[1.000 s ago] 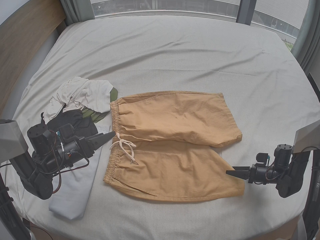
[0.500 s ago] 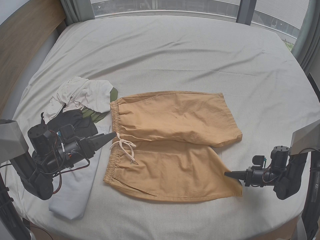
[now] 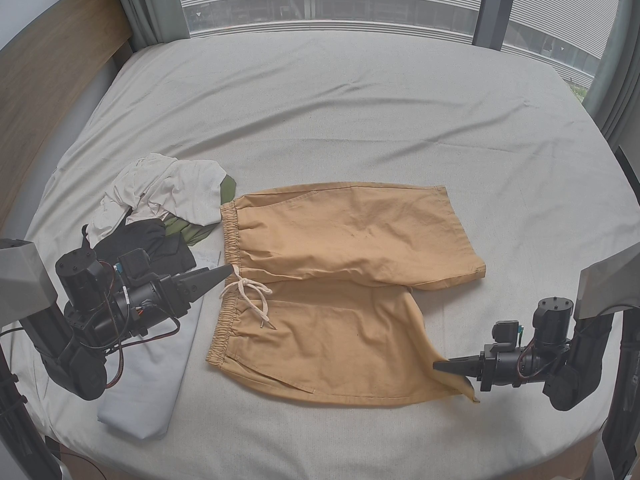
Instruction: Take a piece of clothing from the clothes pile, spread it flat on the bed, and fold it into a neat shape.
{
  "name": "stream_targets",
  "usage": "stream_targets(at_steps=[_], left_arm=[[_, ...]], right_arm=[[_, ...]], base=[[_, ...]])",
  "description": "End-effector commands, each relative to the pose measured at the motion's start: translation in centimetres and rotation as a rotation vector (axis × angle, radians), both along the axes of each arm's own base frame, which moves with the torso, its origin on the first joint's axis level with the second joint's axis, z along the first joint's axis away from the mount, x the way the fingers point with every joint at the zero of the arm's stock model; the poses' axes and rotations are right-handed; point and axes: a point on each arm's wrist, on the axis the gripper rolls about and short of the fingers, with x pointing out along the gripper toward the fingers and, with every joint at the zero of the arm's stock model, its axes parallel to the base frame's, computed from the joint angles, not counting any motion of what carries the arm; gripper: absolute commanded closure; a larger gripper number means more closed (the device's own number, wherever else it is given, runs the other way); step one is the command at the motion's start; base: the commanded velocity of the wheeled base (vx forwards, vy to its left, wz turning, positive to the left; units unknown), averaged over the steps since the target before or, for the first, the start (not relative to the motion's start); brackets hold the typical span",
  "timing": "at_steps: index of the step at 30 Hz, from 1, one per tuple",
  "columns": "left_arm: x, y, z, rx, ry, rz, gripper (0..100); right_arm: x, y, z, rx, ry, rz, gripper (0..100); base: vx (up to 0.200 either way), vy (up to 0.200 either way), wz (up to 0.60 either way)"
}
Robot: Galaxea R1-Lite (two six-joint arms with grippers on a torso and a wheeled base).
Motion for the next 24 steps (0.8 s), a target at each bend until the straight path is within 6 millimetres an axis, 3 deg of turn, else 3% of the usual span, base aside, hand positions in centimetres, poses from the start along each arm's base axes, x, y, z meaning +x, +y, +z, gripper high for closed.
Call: stream_targets(at_steps=[1, 24], left_arm=[[0.0, 0.0, 0.0, 0.000, -0.001, 0.000, 0], [-0.1, 0.0, 0.0, 0.000, 0.003, -0.002, 0]], right_arm=[[-0.6, 1.3, 0.0, -0.003, 0.004, 0.051, 100], [-0.9, 5.3, -1.8, -0.043, 0.012, 0.144, 100]], base=[[0.000, 0.000, 0.00], [0.000, 0.000, 0.00]])
